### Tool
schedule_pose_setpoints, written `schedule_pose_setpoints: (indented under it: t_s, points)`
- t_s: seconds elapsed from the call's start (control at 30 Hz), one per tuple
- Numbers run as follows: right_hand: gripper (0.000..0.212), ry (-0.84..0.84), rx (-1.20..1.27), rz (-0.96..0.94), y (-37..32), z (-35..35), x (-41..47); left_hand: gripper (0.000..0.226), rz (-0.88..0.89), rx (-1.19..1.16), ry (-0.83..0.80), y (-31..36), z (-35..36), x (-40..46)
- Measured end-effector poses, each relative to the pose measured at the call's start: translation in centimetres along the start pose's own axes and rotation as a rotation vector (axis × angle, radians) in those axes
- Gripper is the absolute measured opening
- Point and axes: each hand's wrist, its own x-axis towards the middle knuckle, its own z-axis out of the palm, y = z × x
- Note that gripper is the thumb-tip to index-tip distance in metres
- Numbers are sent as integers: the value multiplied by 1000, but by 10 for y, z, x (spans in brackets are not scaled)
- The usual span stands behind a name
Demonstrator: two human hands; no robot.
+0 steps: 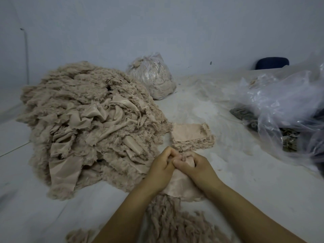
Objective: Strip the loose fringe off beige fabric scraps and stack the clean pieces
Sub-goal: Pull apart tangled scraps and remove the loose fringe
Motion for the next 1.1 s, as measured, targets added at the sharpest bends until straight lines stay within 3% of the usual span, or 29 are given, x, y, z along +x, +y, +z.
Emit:
schedule_pose_setpoints:
  t_s: [0.07,0.17,0.23,0.3,0.43,0.5,0.57,0.67,0.73,0.87,1.0,1.1]
  points:
    - [14,26,40,-45,1,1,1,23,-13,1,72,0,0,3]
    - [18,104,137,-31,5,-2,2,22,-82,-87,321,0,-7,11]
    - [21,153,150,-26,4,-1,1,22,-112,-156,401,0,-11,12]
    - [27,192,188,-20,1,-1,1,23,-120,-149,330,1,-11,10]
    - [32,121,269,16,-4,-3,0,28,-89,-29,7,3,-6,3]
    - [25,3,274,21,-6,-2,0,31,-157,-225,133,2,-6,4]
    - [34,-66,197,15,-5,-2,-1,29,-295,-507,363,-1,-12,10]
    - [38,-49,222,51,-2,-6,-2,36,-421,-573,583,-8,-23,16]
    - [38,-14,292,96,-3,-7,-3,36,-367,-516,509,-7,-28,14]
    - [26,185,444,98,-4,-6,1,21,-174,-82,-17,-4,-10,2]
    - [49,260,267,61,1,-8,4,32,-122,-192,-21,-3,-10,1]
    - [37,154,234,67,1,-7,3,22,-93,-186,-117,-1,-13,-2]
